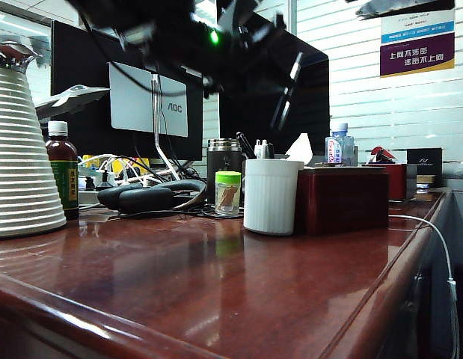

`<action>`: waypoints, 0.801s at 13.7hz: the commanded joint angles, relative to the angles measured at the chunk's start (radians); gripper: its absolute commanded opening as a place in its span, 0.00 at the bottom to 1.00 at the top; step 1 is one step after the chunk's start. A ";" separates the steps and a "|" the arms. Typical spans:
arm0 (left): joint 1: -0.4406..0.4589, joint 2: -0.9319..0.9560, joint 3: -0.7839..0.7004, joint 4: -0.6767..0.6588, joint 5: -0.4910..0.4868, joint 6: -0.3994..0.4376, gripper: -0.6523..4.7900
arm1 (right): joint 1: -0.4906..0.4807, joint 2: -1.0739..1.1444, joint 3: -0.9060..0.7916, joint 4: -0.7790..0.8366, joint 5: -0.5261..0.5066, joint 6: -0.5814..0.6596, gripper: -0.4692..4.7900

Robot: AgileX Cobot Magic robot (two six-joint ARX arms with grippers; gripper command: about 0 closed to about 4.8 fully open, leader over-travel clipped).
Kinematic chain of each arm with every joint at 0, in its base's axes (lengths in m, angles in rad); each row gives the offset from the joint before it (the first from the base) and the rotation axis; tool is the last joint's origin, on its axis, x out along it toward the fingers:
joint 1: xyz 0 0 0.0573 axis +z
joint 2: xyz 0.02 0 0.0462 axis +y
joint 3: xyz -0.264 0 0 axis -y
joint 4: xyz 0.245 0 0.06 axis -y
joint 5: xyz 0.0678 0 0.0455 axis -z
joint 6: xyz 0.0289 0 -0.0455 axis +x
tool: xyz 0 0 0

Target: Pick up all the pens on the desk and put them into the pen holder one by one.

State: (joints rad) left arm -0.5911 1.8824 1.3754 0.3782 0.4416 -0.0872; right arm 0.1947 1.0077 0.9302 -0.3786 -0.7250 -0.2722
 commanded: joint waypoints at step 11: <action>-0.002 0.070 -0.070 0.114 -0.063 -0.005 0.11 | -0.055 -0.002 0.004 0.010 -0.009 -0.040 0.47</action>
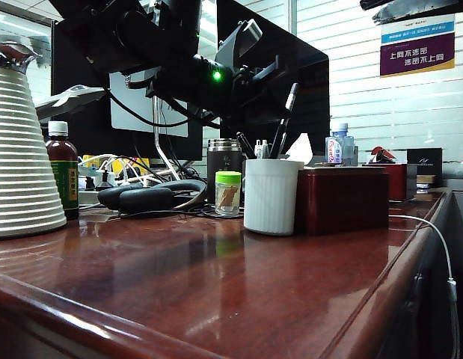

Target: Pick up all the pens on the desk and put them into the pen holder one by one.

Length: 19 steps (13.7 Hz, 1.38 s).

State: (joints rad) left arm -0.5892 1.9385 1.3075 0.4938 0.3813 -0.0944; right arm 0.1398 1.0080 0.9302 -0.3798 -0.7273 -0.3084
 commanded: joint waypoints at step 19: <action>-0.015 -0.019 -0.031 0.043 0.027 0.005 0.56 | 0.000 -0.002 0.004 0.010 -0.003 -0.006 0.47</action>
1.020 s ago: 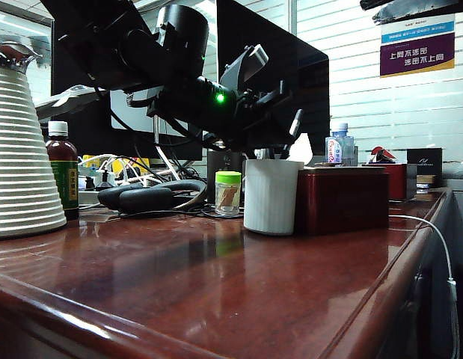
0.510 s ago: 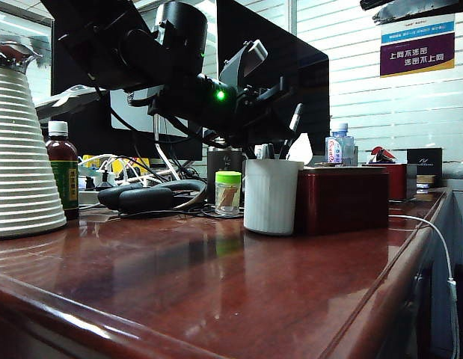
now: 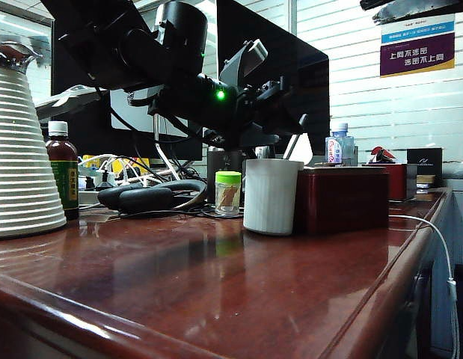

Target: Pick up all the pens on the desk and put them into the pen holder one by one.

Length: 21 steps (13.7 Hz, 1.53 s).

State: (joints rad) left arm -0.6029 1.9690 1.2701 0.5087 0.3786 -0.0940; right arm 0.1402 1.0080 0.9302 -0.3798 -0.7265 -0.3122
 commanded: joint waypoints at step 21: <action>-0.056 -1.600 -0.394 -1.072 -0.336 0.052 0.11 | 0.002 -0.873 -0.068 -0.417 0.387 0.276 0.07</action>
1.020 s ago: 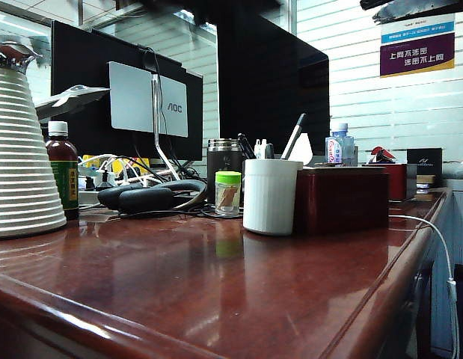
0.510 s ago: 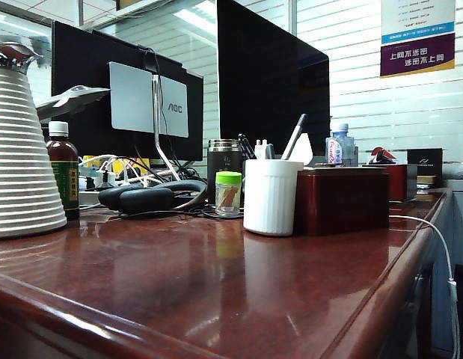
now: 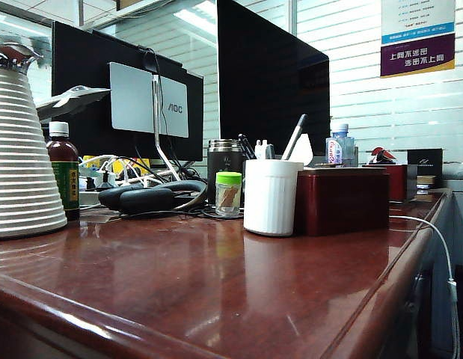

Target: Pick up all the pens on the desk and put them into the pen holder one by one.

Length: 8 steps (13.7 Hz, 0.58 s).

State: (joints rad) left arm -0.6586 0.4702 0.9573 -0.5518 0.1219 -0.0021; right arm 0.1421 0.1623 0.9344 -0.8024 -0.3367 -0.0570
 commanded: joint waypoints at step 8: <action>0.000 -0.346 -0.818 0.344 -0.079 -0.190 0.11 | 0.002 -0.099 -0.729 0.589 -0.001 0.166 0.07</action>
State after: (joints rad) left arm -0.6590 0.1253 0.1646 -0.2657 0.0399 -0.1894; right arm 0.1425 0.0635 0.2302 -0.2745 -0.3401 0.0994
